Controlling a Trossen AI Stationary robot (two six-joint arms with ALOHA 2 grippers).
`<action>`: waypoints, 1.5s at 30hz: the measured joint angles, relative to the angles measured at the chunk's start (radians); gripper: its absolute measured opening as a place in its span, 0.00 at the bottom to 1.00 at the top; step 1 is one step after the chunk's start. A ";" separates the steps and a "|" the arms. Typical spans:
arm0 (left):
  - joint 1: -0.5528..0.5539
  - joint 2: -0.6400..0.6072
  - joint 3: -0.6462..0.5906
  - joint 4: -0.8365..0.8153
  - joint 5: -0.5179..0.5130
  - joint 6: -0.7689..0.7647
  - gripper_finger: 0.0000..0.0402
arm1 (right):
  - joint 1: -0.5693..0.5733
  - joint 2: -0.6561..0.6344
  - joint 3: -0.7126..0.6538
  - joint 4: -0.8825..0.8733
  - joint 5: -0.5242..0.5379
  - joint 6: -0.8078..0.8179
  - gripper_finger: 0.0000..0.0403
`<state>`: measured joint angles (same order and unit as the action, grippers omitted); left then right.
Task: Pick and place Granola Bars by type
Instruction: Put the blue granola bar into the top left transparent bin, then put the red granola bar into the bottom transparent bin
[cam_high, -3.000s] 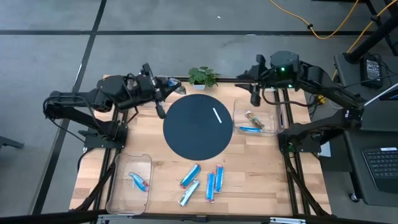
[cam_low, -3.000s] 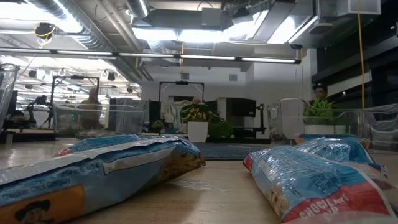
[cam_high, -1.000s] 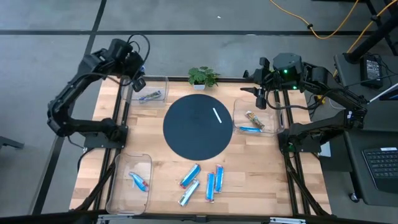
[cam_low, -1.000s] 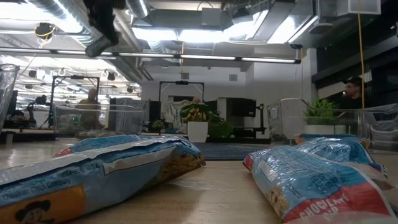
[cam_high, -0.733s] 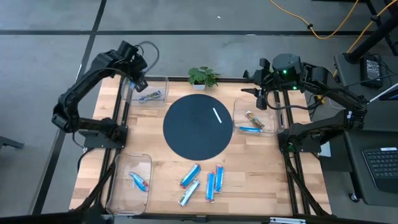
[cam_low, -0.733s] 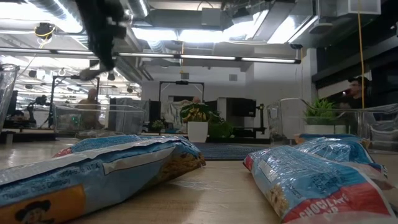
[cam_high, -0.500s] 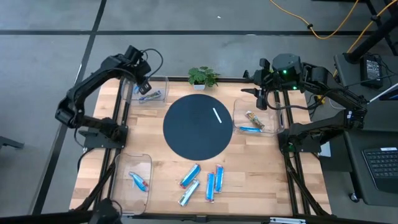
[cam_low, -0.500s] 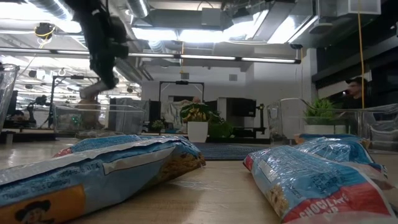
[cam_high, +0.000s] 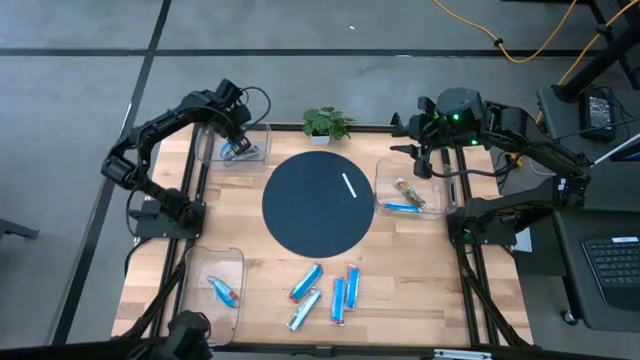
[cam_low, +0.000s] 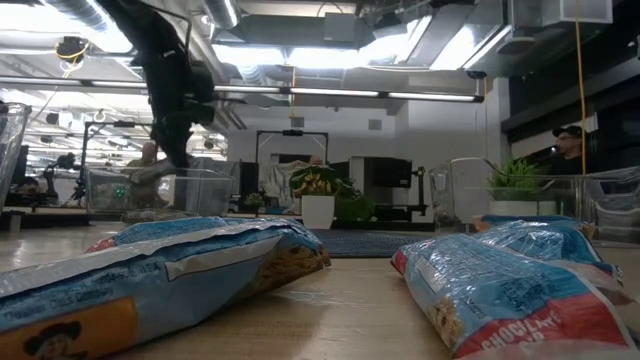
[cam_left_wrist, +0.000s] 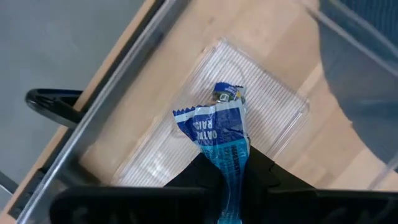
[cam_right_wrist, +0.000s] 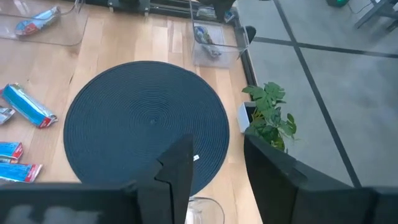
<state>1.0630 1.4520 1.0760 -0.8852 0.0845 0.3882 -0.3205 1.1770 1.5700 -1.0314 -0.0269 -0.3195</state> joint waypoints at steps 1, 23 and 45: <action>0.000 0.009 0.000 0.000 0.000 0.000 0.06 | 0.000 0.000 0.000 -0.001 0.000 0.000 0.36; 0.000 0.021 0.000 -0.001 -0.015 -0.010 0.32 | 0.000 0.000 0.000 -0.001 0.000 0.000 0.36; -0.076 -0.617 0.000 0.000 0.180 -0.253 0.32 | 0.223 0.004 0.000 -0.054 -0.186 -0.080 0.36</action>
<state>0.9865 0.8349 1.0760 -0.8856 0.2646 0.1352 -0.0970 1.1806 1.5700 -1.0851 -0.2127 -0.3995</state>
